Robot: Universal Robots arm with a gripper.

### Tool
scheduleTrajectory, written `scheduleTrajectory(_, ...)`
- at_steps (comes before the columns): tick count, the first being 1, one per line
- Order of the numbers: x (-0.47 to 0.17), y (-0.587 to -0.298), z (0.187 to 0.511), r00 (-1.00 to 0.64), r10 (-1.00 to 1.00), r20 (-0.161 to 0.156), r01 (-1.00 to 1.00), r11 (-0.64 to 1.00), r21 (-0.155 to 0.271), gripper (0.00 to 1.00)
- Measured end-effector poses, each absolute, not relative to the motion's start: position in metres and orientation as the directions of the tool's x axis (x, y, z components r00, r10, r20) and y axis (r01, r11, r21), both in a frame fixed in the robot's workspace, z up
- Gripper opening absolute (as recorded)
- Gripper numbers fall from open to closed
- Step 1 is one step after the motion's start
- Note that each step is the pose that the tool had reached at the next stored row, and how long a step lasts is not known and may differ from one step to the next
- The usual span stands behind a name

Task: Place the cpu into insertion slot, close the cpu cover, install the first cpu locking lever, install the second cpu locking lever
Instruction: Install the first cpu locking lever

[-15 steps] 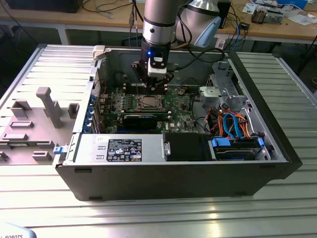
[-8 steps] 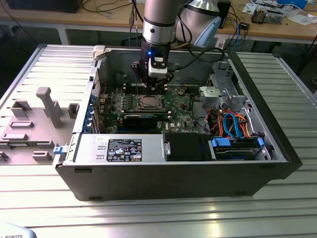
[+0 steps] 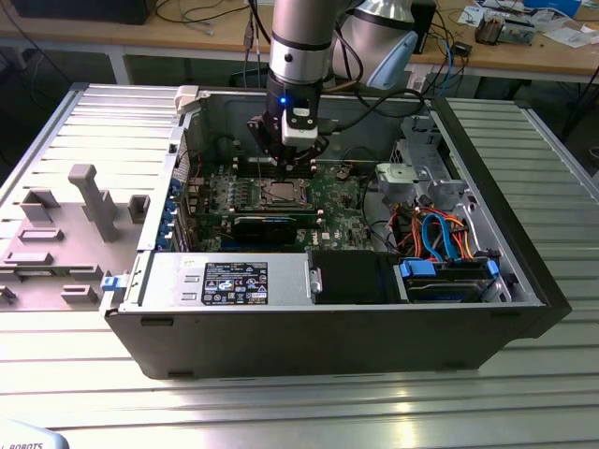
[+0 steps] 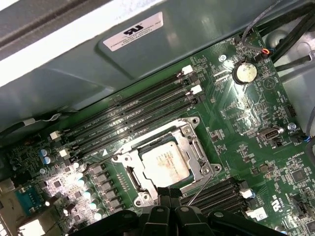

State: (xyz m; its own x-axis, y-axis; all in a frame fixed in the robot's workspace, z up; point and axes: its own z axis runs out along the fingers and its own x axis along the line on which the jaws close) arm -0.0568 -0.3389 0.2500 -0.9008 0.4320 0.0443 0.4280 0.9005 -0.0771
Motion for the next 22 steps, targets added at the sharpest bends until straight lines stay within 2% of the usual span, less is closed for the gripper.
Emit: scheduleTrajectory(22,-0.0568,-0.3389,0.2500,-0.924,0.380,0.044,0.376,0.923,-0.077,0.11)
